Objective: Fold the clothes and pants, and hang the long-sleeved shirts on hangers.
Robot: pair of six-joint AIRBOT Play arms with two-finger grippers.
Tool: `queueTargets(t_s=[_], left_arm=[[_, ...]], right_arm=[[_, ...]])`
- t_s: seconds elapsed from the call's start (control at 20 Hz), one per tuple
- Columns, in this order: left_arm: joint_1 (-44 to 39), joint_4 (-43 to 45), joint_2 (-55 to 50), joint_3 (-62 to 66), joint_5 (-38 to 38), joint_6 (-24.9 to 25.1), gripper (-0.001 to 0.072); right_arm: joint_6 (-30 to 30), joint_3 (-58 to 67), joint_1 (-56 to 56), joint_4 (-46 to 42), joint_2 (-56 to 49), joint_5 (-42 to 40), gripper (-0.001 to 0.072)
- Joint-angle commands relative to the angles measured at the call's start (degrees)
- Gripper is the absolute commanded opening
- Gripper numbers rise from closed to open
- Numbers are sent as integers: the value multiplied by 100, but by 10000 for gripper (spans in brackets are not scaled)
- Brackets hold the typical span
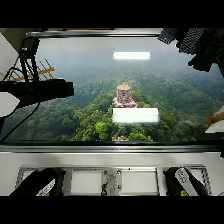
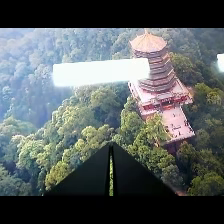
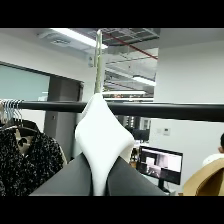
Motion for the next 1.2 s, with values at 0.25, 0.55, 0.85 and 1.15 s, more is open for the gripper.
queueTargets(t_s=[0.25, 0.55, 0.85, 1.15], left_arm=[[-4, -4, -2, -2, -2, -2, 12], [-4, -2, -2, -2, -2, -2, 12], [-4, -7, -4, -2, -4, -4, 12], [-4, -306, -4, -4, -7, -2, 12]], right_arm=[[9, 114, -389, 13, -256, -492, 11], [479, 114, -1049, 15, -391, -490, 11], [483, 138, -1237, 13, -520, -492, 11], [485, 435, -1244, 15, -791, -553, 11]])
